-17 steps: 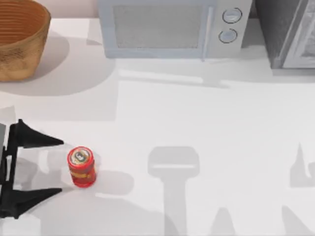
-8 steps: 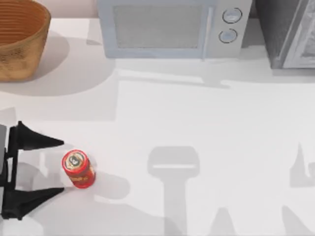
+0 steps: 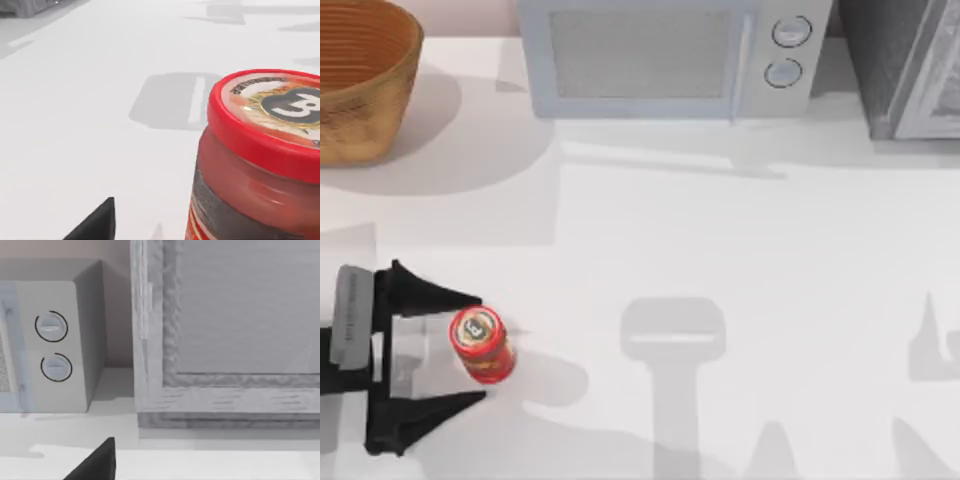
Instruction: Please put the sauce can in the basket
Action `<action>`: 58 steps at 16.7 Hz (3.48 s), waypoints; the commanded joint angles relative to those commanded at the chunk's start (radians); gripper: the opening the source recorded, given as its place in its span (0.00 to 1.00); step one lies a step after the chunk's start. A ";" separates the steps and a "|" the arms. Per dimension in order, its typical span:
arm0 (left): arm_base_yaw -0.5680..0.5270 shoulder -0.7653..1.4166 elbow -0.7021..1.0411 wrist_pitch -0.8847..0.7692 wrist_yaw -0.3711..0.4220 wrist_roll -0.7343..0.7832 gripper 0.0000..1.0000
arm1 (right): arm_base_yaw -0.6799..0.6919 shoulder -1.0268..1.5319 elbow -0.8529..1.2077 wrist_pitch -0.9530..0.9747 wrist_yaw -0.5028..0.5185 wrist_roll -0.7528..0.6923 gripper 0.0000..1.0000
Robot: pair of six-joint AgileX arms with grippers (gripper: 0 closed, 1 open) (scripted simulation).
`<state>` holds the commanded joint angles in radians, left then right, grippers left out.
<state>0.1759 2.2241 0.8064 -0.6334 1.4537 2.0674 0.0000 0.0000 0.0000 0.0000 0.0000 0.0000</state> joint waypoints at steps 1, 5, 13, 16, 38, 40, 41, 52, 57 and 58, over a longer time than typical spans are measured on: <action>-0.011 -0.009 -0.020 0.083 0.005 -0.073 1.00 | 0.000 0.000 0.000 0.000 0.000 0.000 1.00; -0.048 -0.044 -0.094 0.415 0.015 -0.367 1.00 | 0.000 0.000 0.000 0.000 0.000 0.000 1.00; -0.104 -0.101 -0.202 0.924 0.008 -0.828 1.00 | 0.000 0.000 0.000 0.000 0.000 0.000 1.00; -0.113 -0.110 -0.219 1.002 0.005 -0.899 1.00 | 0.000 0.000 0.000 0.000 0.000 0.000 1.00; -0.114 -0.111 -0.220 1.009 0.004 -0.905 0.00 | 0.000 0.000 0.000 0.000 0.000 0.000 1.00; -0.114 -0.111 -0.220 1.009 0.004 -0.905 0.00 | 0.000 0.000 0.000 0.000 0.000 0.000 1.00; -0.114 -0.111 -0.220 1.009 0.004 -0.905 0.00 | 0.000 0.000 0.000 0.000 0.000 0.000 1.00; -0.068 -0.111 0.051 0.990 0.009 -1.020 0.00 | 0.000 0.000 0.000 0.000 0.000 0.000 1.00; -0.032 -0.129 0.236 0.951 0.014 -1.119 0.00 | 0.000 0.000 0.000 0.000 0.000 0.000 1.00; -0.024 -0.135 0.274 0.943 0.015 -1.137 0.00 | 0.000 0.000 0.000 0.000 0.000 0.000 1.00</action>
<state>0.1521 2.0891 1.0807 0.3091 1.4689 0.9304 0.0000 0.0000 0.0000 0.0000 0.0000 0.0000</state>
